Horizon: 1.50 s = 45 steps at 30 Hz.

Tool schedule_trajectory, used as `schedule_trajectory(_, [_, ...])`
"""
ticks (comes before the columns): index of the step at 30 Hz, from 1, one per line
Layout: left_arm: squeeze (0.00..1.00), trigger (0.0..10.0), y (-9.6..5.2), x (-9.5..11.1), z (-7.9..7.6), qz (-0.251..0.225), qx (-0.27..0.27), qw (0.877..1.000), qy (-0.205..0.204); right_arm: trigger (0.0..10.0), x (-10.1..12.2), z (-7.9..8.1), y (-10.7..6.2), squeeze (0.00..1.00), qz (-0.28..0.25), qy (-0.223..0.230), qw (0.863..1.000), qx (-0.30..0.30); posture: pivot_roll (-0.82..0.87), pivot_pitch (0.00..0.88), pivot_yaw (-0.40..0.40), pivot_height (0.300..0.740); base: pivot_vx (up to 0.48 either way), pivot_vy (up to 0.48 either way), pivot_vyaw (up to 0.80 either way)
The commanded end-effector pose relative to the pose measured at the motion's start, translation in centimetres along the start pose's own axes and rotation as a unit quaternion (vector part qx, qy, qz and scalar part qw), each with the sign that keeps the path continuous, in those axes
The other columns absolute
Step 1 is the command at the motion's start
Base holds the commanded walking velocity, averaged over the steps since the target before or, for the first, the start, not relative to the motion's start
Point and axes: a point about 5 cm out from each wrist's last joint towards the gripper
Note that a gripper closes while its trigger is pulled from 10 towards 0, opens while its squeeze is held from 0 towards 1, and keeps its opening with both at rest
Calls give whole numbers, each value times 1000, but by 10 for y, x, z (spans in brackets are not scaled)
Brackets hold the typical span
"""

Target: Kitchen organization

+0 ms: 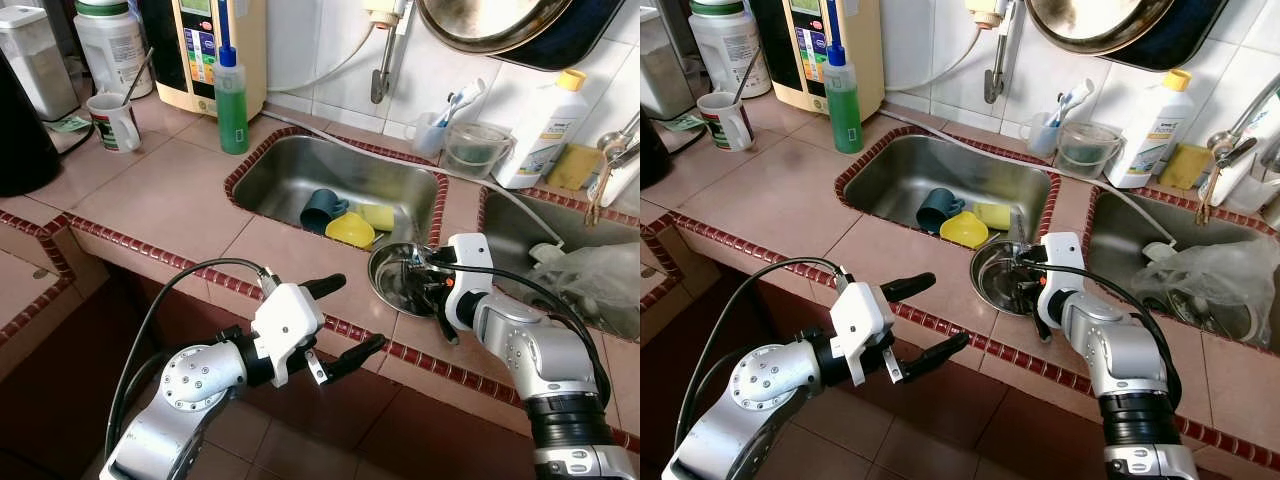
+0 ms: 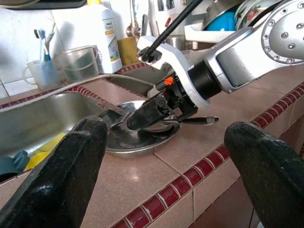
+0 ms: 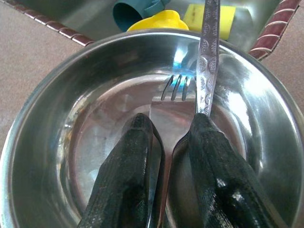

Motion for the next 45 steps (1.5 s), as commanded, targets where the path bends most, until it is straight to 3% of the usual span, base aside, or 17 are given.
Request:
schedule_trajectory(1, [0,10000,1,7,1,-11,-1,1000,12,0,2,-4,0,0,3,10,1000,-6,83,10,-94,740,0,0,0])
schedule_trajectory(29, [0,10000,1,9,3,-12,4,1000,11,0,22,0,-1,0,-42,51,998,18,87,25,-92,740,0,0,0])
schedule_trajectory(45, [0,10000,1,10,10,-15,12,1000,7,0,65,5,-16,0,-169,97,980,38,88,16,-85,740,0,0,0])
Point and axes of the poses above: a point about 5 cm out from each wrist's last joint towards the gripper, its own y axis pointing out of the wrist towards the gripper, its own x axis along the axis of the wrist's last joint, z = x × y, and after that the axes turned 4 degrees about y, right-handed
